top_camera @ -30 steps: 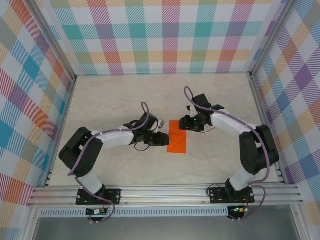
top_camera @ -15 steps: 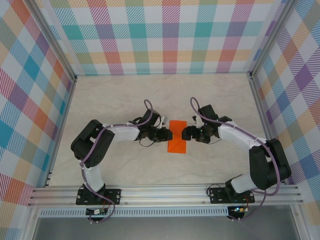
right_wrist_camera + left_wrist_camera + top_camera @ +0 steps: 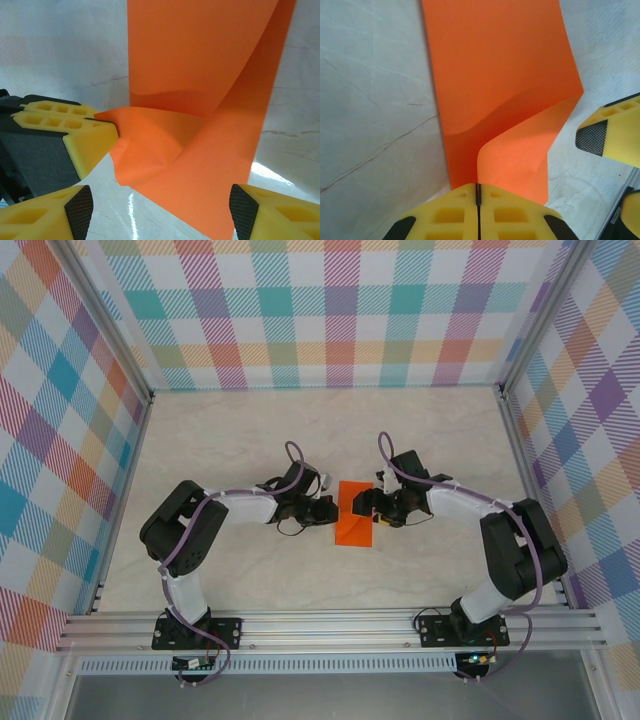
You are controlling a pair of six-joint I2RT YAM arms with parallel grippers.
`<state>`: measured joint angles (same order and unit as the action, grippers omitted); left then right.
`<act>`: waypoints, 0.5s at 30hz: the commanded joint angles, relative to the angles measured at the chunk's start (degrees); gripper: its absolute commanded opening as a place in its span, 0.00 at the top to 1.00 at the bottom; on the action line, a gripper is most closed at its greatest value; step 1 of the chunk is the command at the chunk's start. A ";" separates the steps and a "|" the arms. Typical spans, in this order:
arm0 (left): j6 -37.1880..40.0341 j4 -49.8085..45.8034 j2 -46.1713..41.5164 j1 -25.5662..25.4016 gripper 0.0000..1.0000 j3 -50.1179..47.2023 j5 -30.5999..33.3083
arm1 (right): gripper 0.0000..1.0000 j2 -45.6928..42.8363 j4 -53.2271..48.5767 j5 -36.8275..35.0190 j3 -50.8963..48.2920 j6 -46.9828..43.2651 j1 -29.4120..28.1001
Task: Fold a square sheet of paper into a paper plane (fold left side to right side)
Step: Turn over the paper at the center of the table.
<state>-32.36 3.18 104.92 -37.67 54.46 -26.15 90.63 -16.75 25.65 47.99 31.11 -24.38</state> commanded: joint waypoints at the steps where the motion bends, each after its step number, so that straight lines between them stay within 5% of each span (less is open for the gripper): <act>1: 0.37 -0.08 -2.44 0.93 0.94 -0.98 1.19 | 0.27 1.96 4.02 4.10 -0.02 2.66 0.21; 11: 0.32 -0.08 -2.92 1.15 0.93 -1.15 1.32 | 0.44 9.05 5.59 6.25 3.82 3.60 -0.36; 15: 0.39 -0.79 -4.29 1.59 0.80 -1.64 2.43 | 0.59 9.80 6.95 7.15 4.13 3.26 -0.60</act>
<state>-32.14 3.14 103.42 -37.28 54.04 -24.95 100.01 -11.77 30.59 50.48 34.41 -24.51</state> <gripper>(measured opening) 0.181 0.445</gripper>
